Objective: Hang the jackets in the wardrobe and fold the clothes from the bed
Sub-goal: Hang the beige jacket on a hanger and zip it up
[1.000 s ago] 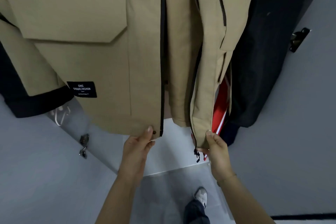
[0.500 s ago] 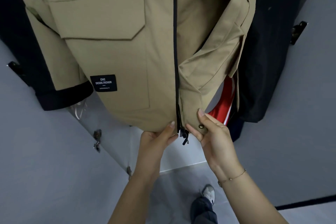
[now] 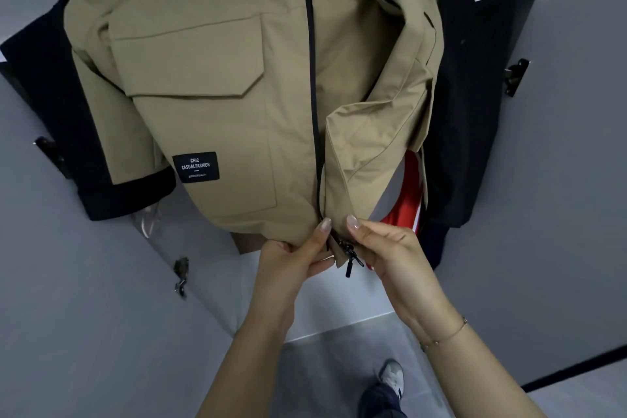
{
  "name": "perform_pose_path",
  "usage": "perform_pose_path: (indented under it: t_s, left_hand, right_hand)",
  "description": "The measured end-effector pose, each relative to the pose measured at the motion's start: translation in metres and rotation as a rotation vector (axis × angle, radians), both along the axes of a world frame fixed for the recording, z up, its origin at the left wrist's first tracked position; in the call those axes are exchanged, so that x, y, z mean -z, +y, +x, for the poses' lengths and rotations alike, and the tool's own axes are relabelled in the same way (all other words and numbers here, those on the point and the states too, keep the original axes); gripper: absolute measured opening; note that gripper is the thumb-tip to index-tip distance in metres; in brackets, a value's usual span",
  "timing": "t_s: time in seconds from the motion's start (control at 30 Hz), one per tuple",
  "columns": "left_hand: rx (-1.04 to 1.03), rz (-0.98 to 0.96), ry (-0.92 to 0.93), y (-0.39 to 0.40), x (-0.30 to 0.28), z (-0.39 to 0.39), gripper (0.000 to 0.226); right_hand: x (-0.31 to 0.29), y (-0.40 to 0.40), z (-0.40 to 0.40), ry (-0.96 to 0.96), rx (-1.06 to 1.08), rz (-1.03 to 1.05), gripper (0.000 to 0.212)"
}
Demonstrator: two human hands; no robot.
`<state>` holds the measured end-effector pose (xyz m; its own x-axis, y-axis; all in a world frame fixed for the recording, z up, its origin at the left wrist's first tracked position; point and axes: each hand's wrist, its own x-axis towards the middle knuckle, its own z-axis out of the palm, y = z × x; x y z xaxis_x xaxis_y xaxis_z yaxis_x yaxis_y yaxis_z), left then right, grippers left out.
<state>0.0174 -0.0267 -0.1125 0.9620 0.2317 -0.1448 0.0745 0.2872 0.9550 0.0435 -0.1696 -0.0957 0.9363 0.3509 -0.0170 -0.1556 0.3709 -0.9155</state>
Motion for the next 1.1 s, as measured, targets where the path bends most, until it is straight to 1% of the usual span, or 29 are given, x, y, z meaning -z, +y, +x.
perform_pose_path:
  t_s: [0.1, 0.2, 0.27, 0.37, 0.43, 0.5, 0.53, 0.63, 0.7, 0.77, 0.83, 0.87, 0.93, 1.0, 1.1]
  left_hand:
    - [-0.040, 0.051, -0.006, 0.000, -0.001, 0.001, 0.025]
    - [-0.080, 0.054, 0.004, -0.002, -0.002, 0.003, 0.013]
    - [-0.083, 0.071, -0.001, -0.002, -0.002, 0.002, 0.010]
    - [-0.094, 0.085, -0.039, -0.002, 0.000, 0.001, 0.012]
    - [-0.137, 0.086, -0.046, -0.002, 0.003, 0.003, 0.011]
    - [-0.153, 0.079, -0.043, -0.006, 0.006, 0.003, 0.010]
    - [-0.154, 0.058, -0.040, -0.009, 0.007, 0.003, 0.011]
    - [-0.151, -0.035, -0.047, -0.013, 0.009, 0.002, 0.015]
    - [-0.130, -0.078, -0.061, -0.013, 0.008, 0.003, 0.016]
    - [-0.112, -0.093, -0.075, -0.012, 0.006, 0.004, 0.017]
    - [-0.102, -0.089, -0.066, -0.011, 0.005, 0.004, 0.017]
    - [-0.102, -0.079, -0.053, -0.012, 0.004, 0.004, 0.017]
    - [-0.131, -0.008, -0.024, -0.012, 0.005, 0.003, 0.017]
    - [-0.182, 0.068, -0.015, -0.013, 0.006, 0.004, 0.018]
    - [-0.215, 0.094, -0.014, -0.015, 0.004, 0.005, 0.020]
  right_hand:
    - [0.000, -0.003, -0.001, -0.004, -0.050, -0.002, 0.029]
    - [0.000, -0.007, 0.001, 0.055, -0.074, 0.050, 0.030]
    - [0.002, -0.007, 0.002, 0.094, -0.066, 0.091, 0.028]
    - [0.009, -0.005, -0.001, 0.171, 0.026, 0.120, 0.025]
    - [0.018, -0.005, -0.003, 0.290, 0.124, 0.132, 0.022]
    - [0.027, -0.001, -0.008, 0.399, 0.173, 0.078, 0.019]
    - [0.031, 0.002, -0.010, 0.425, 0.182, 0.027, 0.020]
    - [0.042, 0.009, -0.017, 0.424, 0.200, -0.124, 0.024]
    - [0.045, 0.009, -0.019, 0.457, 0.144, -0.188, 0.035]
    - [0.045, 0.007, -0.021, 0.491, 0.039, -0.217, 0.052]
    - [0.045, 0.006, -0.021, 0.477, -0.040, -0.174, 0.059]
    - [0.045, 0.006, -0.021, 0.451, -0.072, -0.117, 0.058]
    - [0.044, 0.008, -0.022, 0.379, -0.112, 0.005, 0.049]
    - [0.044, 0.011, -0.023, 0.315, -0.074, 0.031, 0.039]
    - [0.048, 0.015, -0.023, 0.281, 0.076, -0.030, 0.035]
